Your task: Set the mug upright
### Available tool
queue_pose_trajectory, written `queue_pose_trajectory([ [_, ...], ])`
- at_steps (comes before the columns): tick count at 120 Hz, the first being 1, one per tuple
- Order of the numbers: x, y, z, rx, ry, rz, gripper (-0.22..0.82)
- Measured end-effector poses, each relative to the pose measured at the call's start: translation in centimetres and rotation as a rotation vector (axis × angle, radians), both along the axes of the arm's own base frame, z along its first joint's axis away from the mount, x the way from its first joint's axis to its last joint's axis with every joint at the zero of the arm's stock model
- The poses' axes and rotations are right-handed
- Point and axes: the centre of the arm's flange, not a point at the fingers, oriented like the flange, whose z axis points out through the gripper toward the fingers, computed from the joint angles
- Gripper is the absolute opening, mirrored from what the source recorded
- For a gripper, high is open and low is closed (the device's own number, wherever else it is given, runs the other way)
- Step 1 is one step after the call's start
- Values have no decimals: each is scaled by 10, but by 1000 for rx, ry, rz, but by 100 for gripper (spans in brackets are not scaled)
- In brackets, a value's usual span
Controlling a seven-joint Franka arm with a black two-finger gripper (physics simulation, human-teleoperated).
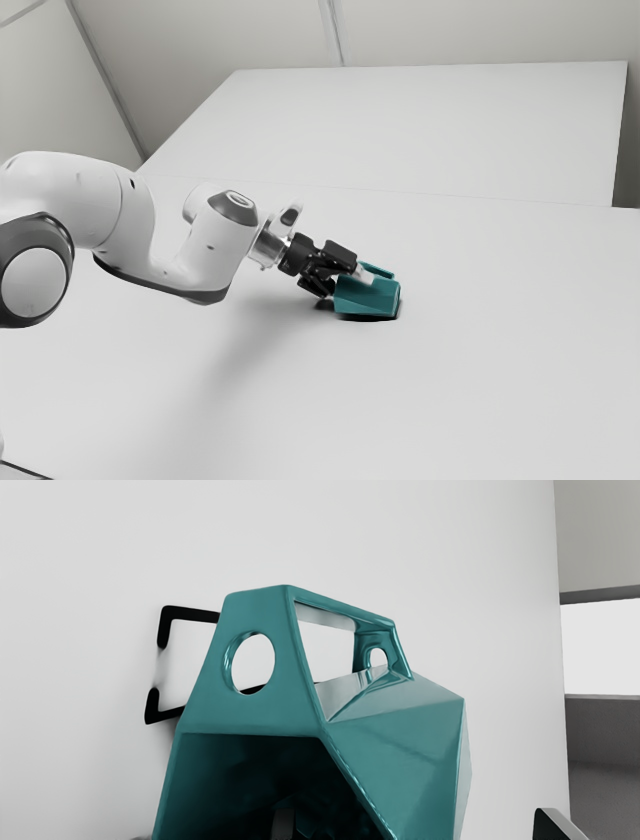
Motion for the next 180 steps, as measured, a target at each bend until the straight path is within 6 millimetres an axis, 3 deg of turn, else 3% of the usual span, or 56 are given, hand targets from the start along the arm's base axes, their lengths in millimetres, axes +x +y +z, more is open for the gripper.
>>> queue_pose_trajectory([
  [50, 0, 4, 0, -29, -15, 9, 27],
  [109, 0, 0, -1, -48, -34, 7, -6],
  [137, 2, -2, 8, -55, -52, 10, -11],
  [157, 5, -8, 43, -60, -119, -8, -16],
  [180, -2, -11, 118, 21, -254, -85, -18],
])
